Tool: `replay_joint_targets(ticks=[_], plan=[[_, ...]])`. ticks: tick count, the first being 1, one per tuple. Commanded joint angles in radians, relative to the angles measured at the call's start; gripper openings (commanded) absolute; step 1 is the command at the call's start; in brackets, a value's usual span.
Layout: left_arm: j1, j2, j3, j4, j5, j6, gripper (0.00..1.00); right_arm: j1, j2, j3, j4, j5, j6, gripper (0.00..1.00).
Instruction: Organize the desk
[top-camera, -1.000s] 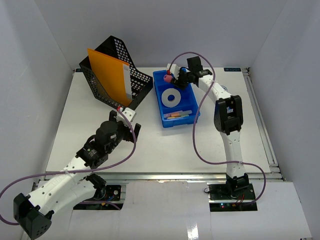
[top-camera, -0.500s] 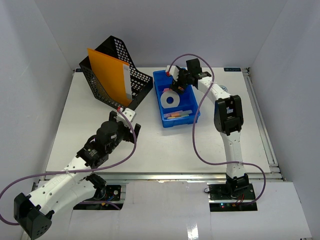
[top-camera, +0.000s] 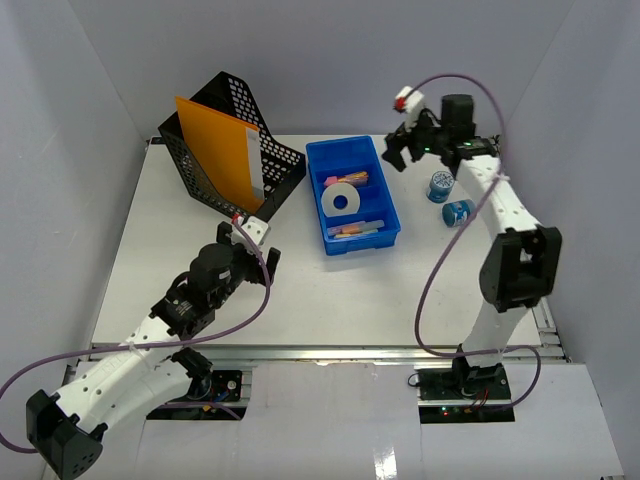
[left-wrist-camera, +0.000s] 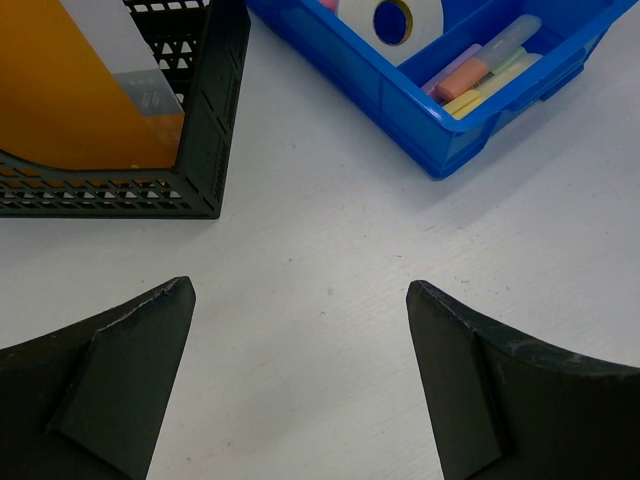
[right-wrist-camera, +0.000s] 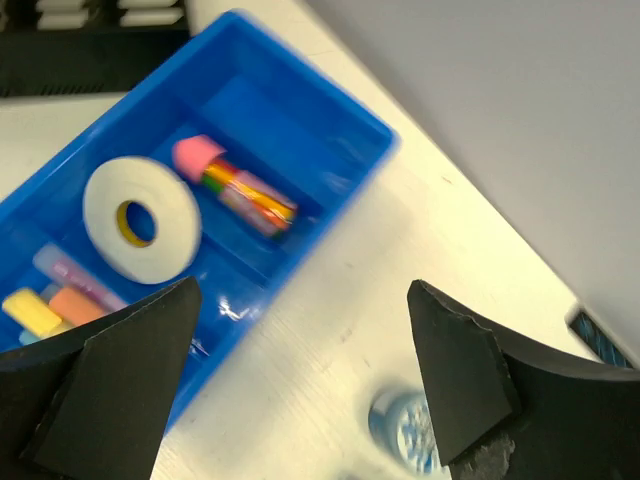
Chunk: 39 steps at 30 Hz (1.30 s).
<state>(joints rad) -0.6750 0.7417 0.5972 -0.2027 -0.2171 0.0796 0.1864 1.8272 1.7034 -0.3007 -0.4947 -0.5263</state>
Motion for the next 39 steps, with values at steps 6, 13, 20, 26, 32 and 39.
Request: replay_joint_targets(ticks=[6, 13, 20, 26, 32, 39], plan=[[0.006, -0.021, 0.013, 0.001, 0.075, -0.017, 0.98, -0.248, -0.332, -0.578, 0.124, 0.214, 0.317, 0.90], [0.006, -0.022, 0.012, -0.002, 0.092, -0.022, 0.98, -0.330, -0.328, -0.672, 0.174, 0.287, 0.336, 0.90], [0.006, -0.022, 0.012, -0.003, 0.092, -0.024, 0.98, -0.332, -0.306, -0.685, 0.255, 0.354, 0.220, 0.90], [0.006, -0.024, 0.012, -0.003, 0.093, -0.023, 0.98, -0.334, -0.233, -0.645, 0.260, 0.323, 0.191, 0.90], [0.006, -0.025, 0.012, -0.003, 0.090, -0.021, 0.98, -0.334, -0.149, -0.591, 0.264, 0.351, 0.197, 0.90], [0.006, -0.024, 0.012, -0.001, 0.088, -0.020, 0.98, -0.334, -0.105, -0.577, 0.289, 0.372, 0.184, 0.90]])
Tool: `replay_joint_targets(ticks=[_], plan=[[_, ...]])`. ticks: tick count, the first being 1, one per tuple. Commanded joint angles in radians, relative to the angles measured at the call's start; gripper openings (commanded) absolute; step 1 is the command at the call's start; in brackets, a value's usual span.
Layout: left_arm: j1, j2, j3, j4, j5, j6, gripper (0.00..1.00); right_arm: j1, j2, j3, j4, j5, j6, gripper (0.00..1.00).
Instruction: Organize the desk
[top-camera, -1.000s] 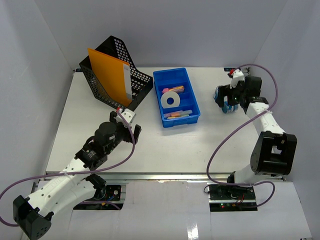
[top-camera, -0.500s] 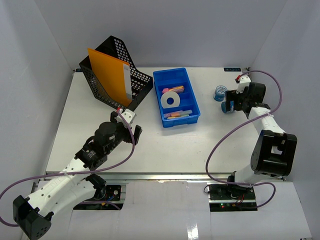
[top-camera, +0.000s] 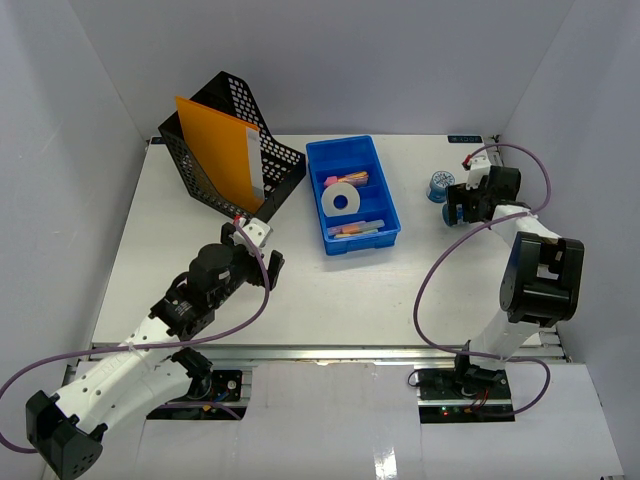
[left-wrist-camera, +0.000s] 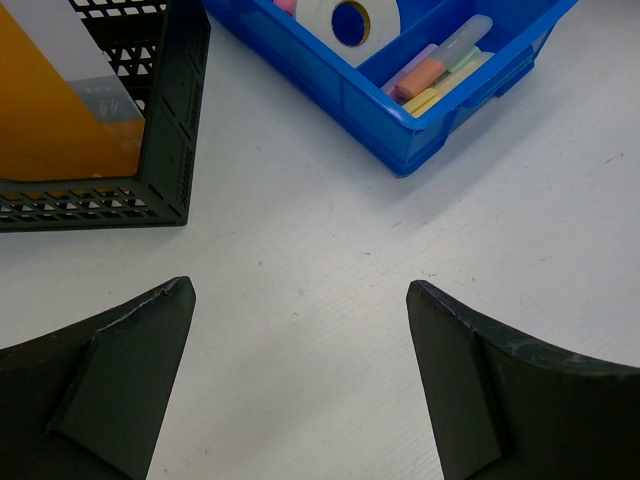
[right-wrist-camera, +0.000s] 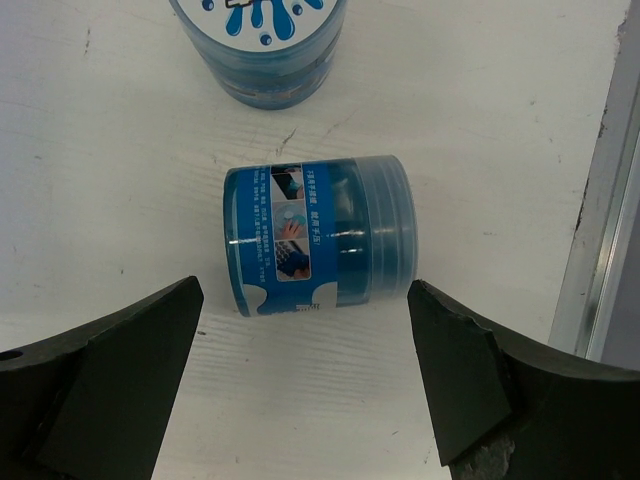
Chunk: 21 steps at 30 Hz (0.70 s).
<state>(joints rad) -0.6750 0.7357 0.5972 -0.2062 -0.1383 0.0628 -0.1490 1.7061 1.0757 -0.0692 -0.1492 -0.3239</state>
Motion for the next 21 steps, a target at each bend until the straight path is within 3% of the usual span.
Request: replay_joint_targets(ticks=[1, 17, 21], plan=[[0.006, -0.017, 0.012, 0.002, 0.009, -0.002, 0.98, 0.002, 0.026, 0.053, 0.057, 0.030, -0.021, 0.90], [0.006, -0.013, 0.007, 0.008, 0.022, -0.002, 0.98, 0.003, 0.124, 0.083, 0.135, -0.018, -0.025, 0.94], [0.006, -0.011, 0.008, 0.021, 0.052, -0.018, 0.98, 0.003, 0.138, 0.083, 0.140, -0.034, -0.019, 0.79]])
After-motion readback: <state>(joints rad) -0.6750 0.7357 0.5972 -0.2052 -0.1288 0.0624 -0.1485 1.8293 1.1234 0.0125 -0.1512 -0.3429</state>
